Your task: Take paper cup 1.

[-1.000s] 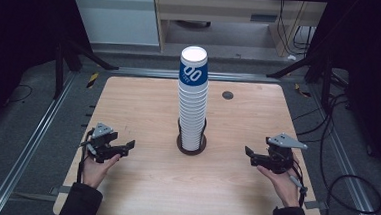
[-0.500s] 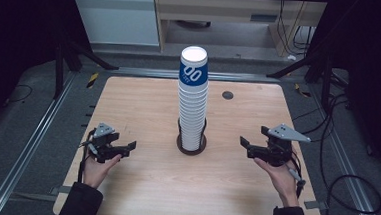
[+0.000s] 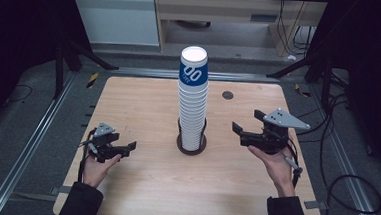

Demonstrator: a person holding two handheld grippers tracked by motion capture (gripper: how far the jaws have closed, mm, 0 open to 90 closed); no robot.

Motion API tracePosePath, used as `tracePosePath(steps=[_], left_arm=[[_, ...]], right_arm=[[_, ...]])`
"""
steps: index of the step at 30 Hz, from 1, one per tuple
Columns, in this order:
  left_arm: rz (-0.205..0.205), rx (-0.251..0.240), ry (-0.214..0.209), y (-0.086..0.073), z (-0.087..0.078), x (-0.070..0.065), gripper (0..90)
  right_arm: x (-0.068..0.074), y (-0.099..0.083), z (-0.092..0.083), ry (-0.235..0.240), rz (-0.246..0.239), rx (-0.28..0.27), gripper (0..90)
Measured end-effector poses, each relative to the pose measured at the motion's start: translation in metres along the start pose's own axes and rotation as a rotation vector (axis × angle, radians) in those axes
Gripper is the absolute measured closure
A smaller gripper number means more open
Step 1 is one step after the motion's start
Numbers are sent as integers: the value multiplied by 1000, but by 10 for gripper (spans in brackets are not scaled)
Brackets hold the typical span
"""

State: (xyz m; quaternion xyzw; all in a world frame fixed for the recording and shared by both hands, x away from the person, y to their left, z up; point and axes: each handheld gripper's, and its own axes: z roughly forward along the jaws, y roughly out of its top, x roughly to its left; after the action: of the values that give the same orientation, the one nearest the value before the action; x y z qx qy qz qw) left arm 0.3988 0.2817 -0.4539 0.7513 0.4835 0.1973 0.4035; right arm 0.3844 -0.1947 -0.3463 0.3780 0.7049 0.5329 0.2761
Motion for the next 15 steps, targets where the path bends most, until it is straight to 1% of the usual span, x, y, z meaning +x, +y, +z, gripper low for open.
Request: tracePosePath(steps=[3,4,7,10,13,15], left_arm=[[0,3,0,0,0,0,192],[0,2,0,0,0,0,193],[4,4,-1,0,0,-1,193],[8,10,0,0,1,-1,193],[7,12,-1,0,2,-1,193],[6,11,-2,-1,1,-1,193]], right_arm=[[3,12,-1,7,-4,-29,144],[4,16,-2,15,1,-40,144],[9,28,-2,35,-5,-60,143],[16,42,-2,67,-6,-93,141],[22,55,0,84,-17,-114,138],[26,63,2,104,-13,-132,134]])
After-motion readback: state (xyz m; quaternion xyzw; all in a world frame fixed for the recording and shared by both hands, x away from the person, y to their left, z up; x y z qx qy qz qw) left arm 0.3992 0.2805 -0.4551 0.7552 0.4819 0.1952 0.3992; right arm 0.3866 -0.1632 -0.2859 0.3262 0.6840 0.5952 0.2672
